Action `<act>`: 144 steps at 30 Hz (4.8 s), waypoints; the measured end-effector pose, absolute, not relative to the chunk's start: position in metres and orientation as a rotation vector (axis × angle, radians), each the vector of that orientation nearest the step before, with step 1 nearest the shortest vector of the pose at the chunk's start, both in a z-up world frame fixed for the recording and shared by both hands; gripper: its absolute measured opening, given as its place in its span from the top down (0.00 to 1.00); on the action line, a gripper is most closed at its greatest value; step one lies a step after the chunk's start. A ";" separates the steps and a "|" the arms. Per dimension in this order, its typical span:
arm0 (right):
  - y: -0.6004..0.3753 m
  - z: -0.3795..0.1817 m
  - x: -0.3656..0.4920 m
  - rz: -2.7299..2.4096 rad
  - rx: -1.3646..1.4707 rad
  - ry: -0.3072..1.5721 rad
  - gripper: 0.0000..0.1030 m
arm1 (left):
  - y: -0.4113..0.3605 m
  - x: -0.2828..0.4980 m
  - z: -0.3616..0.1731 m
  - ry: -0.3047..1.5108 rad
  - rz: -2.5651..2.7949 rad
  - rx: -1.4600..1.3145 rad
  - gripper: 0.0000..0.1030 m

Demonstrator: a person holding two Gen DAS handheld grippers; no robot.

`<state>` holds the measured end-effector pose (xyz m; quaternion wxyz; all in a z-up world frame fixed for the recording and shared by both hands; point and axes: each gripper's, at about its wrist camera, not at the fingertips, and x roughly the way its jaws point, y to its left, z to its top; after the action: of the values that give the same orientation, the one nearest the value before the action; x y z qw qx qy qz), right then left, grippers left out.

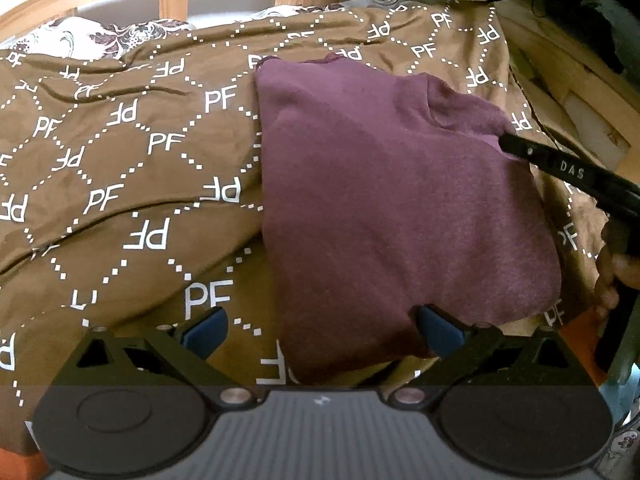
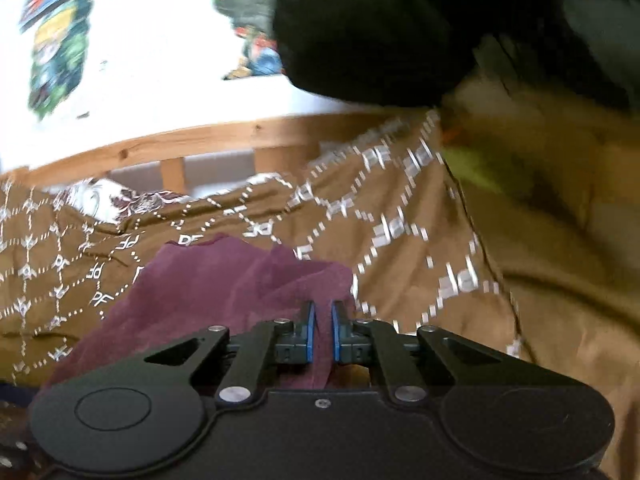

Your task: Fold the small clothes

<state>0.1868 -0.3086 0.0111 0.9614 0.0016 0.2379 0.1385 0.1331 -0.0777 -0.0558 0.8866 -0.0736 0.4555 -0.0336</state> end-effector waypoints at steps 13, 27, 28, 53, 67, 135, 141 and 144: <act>-0.344 -0.012 0.193 0.276 0.331 0.551 0.41 | -0.075 0.133 -0.059 0.955 -0.069 -0.167 0.00; -0.321 -0.022 0.190 0.334 0.236 0.557 0.01 | -0.071 0.135 -0.063 0.974 -0.074 -0.201 0.00; -0.321 -0.022 0.190 0.334 0.235 0.557 0.01 | -0.071 0.135 -0.063 0.973 -0.074 -0.201 0.00; -0.322 -0.024 0.191 0.333 0.221 0.560 0.01 | -0.072 0.135 -0.063 0.971 -0.072 -0.198 0.00; -0.322 -0.023 0.189 0.325 0.229 0.545 0.01 | -0.072 0.135 -0.063 0.970 -0.071 -0.198 0.00; -0.344 -0.033 0.240 0.445 0.330 0.507 0.45 | -0.077 0.135 -0.068 0.945 -0.068 -0.156 0.00; -0.342 -0.032 0.239 0.429 0.305 0.504 0.57 | -0.073 0.136 -0.061 0.945 -0.077 -0.176 0.00; -0.339 -0.033 0.238 0.430 0.284 0.507 0.62 | -0.063 0.133 -0.045 0.849 -0.042 -0.226 0.01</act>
<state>0.2385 -0.3392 -0.0330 0.9354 0.1391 0.2478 0.2102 0.1333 -0.0635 -0.0446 0.9049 -0.1094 0.4107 -0.0203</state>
